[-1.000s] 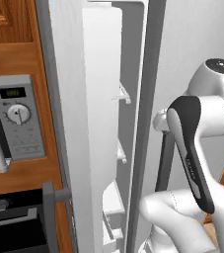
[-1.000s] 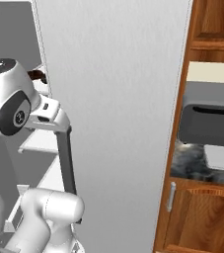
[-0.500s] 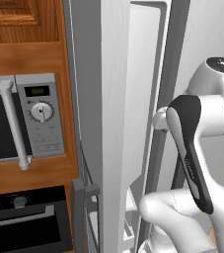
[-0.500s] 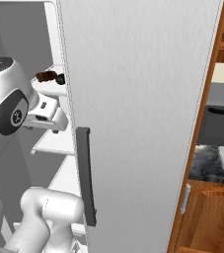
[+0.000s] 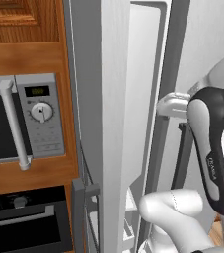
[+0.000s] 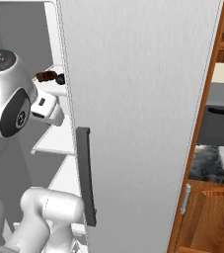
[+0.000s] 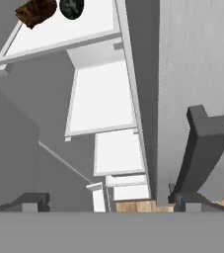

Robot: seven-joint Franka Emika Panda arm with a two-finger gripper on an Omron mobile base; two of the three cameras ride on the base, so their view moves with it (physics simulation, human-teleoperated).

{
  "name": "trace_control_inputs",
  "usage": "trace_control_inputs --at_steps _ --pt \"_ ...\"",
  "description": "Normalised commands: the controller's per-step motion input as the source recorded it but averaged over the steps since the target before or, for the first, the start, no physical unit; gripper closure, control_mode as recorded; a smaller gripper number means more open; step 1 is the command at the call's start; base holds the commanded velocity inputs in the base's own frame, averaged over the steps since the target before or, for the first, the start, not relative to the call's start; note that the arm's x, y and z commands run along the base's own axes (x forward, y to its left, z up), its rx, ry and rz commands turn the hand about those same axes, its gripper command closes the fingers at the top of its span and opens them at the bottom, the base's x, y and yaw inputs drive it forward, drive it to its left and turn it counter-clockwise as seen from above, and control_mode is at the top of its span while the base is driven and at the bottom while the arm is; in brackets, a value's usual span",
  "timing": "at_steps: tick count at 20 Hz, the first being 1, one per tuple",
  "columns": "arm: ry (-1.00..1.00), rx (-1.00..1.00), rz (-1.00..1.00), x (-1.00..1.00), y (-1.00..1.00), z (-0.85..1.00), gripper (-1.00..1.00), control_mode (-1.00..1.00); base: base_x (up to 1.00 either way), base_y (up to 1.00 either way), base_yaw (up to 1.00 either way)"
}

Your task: Take the eggplant and sweet potato out of the freezer and place them in the tupperware container on the counter. Then put the tupperware containing the vegetables back in the freezer.

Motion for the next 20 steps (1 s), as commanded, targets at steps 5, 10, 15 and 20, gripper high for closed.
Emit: trace_control_inputs --at_steps 5,10,15,20 --pt "-0.22 0.19 0.00 0.07 0.13 0.31 -1.00 -1.00 0.00 0.00 0.00" --pt "-0.12 0.15 0.00 0.40 0.08 0.23 -1.00 -1.00 0.00 0.00 0.00" --pt "-0.01 0.09 -0.01 0.50 0.33 0.08 -1.00 -1.00 0.00 0.00 0.00" --pt "0.00 0.08 -0.06 0.57 0.28 0.07 -1.00 -1.00 0.00 0.00 0.00"
